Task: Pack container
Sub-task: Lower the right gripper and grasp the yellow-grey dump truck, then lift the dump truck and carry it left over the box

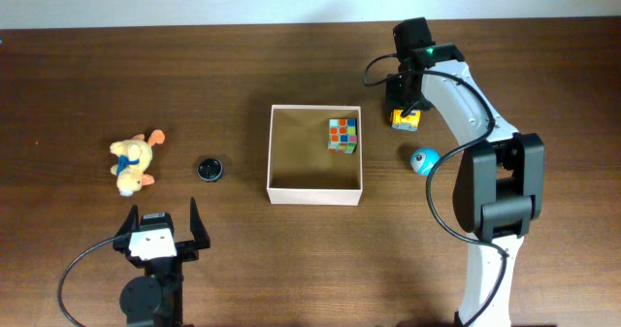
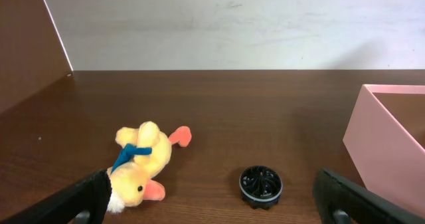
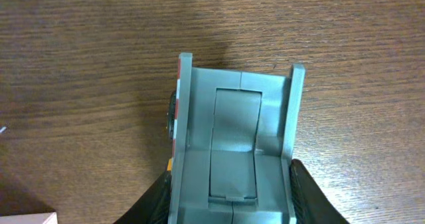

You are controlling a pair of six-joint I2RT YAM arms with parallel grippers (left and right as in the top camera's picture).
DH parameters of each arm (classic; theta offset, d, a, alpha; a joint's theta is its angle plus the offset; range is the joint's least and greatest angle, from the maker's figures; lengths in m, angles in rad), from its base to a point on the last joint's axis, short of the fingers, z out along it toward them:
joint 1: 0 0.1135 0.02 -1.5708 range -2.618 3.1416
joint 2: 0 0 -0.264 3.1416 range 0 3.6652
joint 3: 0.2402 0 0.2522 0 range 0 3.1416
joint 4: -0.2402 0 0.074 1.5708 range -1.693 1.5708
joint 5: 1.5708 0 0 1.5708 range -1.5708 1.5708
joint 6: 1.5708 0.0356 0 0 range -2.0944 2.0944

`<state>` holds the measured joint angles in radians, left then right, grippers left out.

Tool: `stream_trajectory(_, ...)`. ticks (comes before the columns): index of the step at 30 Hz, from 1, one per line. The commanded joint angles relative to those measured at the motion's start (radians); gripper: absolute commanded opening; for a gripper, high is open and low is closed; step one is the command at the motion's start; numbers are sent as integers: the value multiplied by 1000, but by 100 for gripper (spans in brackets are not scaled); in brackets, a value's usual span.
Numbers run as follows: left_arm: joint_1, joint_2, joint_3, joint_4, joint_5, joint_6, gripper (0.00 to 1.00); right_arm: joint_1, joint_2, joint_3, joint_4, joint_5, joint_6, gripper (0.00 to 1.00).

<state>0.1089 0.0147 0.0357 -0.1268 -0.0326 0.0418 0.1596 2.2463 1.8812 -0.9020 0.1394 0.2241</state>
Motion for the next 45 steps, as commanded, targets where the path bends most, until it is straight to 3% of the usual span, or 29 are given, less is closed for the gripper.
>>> stream_trajectory(1, 5, -10, -5, 2, 11, 15, 99, -5, -1, 17, 4, 2, -7, 30)
stream_trajectory(12, 5, -10, -5, 2, 11, 15, 99, -5, -3, 101, -11, 2, -7, 31)
stream_trajectory(28, 5, -10, -5, 2, 11, 16, 99, 12, -9, 471, -196, -53, -7, 31)
stream_trajectory(38, 5, -10, -5, 2, 11, 15, 99, 124, -17, 681, -351, -80, -9, 31)
stream_trajectory(45, 5, -10, -5, 2, 11, 15, 99, 236, -21, 708, -443, -80, -10, 31)
